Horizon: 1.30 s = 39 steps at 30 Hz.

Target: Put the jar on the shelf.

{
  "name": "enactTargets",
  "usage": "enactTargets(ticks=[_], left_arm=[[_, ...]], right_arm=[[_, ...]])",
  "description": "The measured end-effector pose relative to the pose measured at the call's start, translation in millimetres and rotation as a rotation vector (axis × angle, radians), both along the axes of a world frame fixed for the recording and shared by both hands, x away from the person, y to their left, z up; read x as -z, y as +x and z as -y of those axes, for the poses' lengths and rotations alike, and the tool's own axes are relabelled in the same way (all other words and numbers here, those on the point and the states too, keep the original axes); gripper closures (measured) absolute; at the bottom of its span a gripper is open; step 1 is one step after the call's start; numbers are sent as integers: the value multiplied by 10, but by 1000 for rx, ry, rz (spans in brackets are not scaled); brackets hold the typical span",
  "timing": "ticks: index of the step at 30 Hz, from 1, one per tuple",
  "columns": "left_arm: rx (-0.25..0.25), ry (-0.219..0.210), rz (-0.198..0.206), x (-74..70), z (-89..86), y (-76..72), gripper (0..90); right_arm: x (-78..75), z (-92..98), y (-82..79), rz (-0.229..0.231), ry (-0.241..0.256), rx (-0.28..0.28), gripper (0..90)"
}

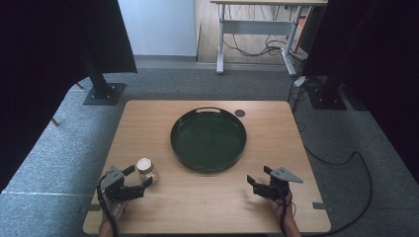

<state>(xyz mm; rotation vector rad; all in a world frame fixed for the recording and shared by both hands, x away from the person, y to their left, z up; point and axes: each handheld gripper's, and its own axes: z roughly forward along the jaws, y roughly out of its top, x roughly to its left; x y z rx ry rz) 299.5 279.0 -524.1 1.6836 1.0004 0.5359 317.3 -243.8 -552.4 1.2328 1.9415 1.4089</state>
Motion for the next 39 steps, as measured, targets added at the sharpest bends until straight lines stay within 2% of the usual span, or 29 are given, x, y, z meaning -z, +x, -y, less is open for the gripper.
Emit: enactTargets(ticks=[1, 5, 8, 10, 13, 19, 24, 27, 29, 31, 33, 39], left_arm=[[0, 14, -2, -33, 33, 48, 72], [0, 25, -6, -70, 76, 115, 72], [-27, 53, -27, -89, 136, 221, 79], [-39, 65, -32, -87, 149, 243, 83], [-46, 69, -37, -77, 166, 285, 94], [-65, 70, -45, -74, 182, 331, 126], [-73, 103, -59, -70, 224, 357, 143], [-73, 95, -68, -61, 226, 383, 166], [-75, 107, -71, -54, 236, 394, 179], [-97, 123, -89, -38, 259, 405, 230], [-88, 131, -89, -8, 288, 398, 269], [-106, 118, -87, 16, 300, 397, 334]], right_arm=[[0, 0, 0, 0, 0, -1, 150], [0, -3, -1, 1, -3, 0, 150], [-1, -5, -3, 1, -5, 1, 149], [-1, -6, -3, 2, -5, 2, 148], [-1, -7, -5, 2, -6, 2, 148], [-1, -11, -5, 4, -11, 2, 147], [-1, -10, -5, 0, -9, 4, 147], [-1, -7, -2, 1, -7, 3, 147], [-1, -10, -4, 1, -8, 4, 147], [-1, -11, -5, 0, -10, 4, 147], [-1, -12, -6, 2, -11, 5, 147], [-1, -14, -5, 4, -14, 5, 147]])
